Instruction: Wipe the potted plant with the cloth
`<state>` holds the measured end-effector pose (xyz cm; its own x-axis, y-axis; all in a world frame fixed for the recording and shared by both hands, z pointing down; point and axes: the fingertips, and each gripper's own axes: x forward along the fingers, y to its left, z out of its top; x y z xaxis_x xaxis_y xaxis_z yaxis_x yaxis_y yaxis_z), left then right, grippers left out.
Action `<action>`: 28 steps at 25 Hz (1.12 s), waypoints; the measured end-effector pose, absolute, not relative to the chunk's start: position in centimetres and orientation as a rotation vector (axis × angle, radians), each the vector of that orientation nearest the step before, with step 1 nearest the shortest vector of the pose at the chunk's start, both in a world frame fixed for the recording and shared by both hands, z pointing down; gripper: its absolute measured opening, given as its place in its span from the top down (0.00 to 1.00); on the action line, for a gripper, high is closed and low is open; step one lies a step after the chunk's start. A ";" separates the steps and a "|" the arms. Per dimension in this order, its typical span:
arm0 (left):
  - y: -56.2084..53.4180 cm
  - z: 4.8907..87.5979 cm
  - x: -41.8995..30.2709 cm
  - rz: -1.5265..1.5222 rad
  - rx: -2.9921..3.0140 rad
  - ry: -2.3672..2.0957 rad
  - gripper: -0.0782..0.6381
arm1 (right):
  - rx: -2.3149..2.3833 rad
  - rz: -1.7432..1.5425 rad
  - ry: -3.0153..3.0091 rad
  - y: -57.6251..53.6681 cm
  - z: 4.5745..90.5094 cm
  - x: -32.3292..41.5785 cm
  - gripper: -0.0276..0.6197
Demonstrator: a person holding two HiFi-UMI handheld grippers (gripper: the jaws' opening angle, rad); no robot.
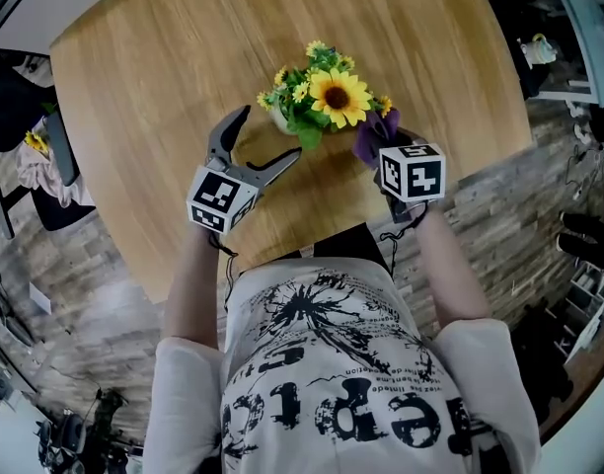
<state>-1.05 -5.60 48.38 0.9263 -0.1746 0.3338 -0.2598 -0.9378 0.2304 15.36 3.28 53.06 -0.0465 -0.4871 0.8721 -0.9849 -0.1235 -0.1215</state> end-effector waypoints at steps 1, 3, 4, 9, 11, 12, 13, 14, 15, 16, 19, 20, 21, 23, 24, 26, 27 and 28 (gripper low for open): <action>-5.8 48.6 -0.5 0.446 2.819 -0.309 0.20 | 1.653 1.102 -1.570 3.0 53.1 15.8 0.84; -6.2 49.0 0.6 0.450 2.838 -0.276 0.13 | 1.657 1.084 -1.576 2.3 53.2 16.5 0.84; -6.3 49.3 1.1 0.460 2.850 -0.257 0.11 | 1.664 1.075 -1.578 1.9 53.1 16.9 0.84; -6.5 50.8 3.6 0.565 2.907 -0.132 0.07 | 1.689 1.058 -1.587 0.0 52.8 18.5 0.84; -6.5 51.2 4.4 0.605 2.929 -0.081 0.07 | 1.680 1.053 -1.590 -0.5 52.8 18.9 0.84; -6.4 51.3 4.7 0.619 2.940 -0.057 0.07 | 1.672 1.050 -1.591 -0.7 52.8 19.0 0.84; -6.4 51.3 4.9 0.629 2.950 -0.037 0.07 | 1.663 1.047 -1.592 -0.8 52.8 19.1 0.84; -6.4 51.4 5.2 0.637 2.958 -0.021 0.07 | 1.653 1.041 -1.591 -0.9 52.8 19.2 0.84; -6.5 51.5 5.4 0.644 2.964 -0.008 0.07 | 1.643 1.034 -1.590 -1.0 52.8 19.2 0.84; -6.5 51.6 5.6 0.652 2.969 0.004 0.07 | 1.632 1.026 -1.589 -1.1 52.9 19.2 0.84; -6.7 51.8 6.2 0.672 2.995 0.031 0.07 | 1.604 1.008 -1.591 -1.3 53.0 19.1 0.84; -6.8 51.8 6.3 0.678 3.006 0.036 0.08 | 1.600 1.007 -1.592 -1.4 53.0 19.1 0.84; -6.9 51.9 6.4 0.685 3.014 0.043 0.09 | 1.598 1.008 -1.593 -1.5 53.1 19.0 0.84; -6.7 52.2 6.6 0.695 3.017 0.064 0.11 | 1.597 1.013 -1.594 -1.6 53.1 19.0 0.84; -6.6 52.3 6.6 0.698 3.011 0.077 0.12 | 1.596 1.015 -1.595 -1.6 53.2 18.9 0.84; -6.3 52.4 6.8 0.695 3.003 0.101 0.15 | 1.593 1.017 -1.598 -1.6 53.2 18.9 0.84; -6.3 52.4 6.9 0.696 3.003 0.107 0.16 | 1.591 1.018 -1.599 -1.5 53.1 18.9 0.84; -6.2 52.3 6.9 0.703 3.002 0.108 0.16 | 1.589 1.019 -1.601 -1.4 53.1 18.9 0.84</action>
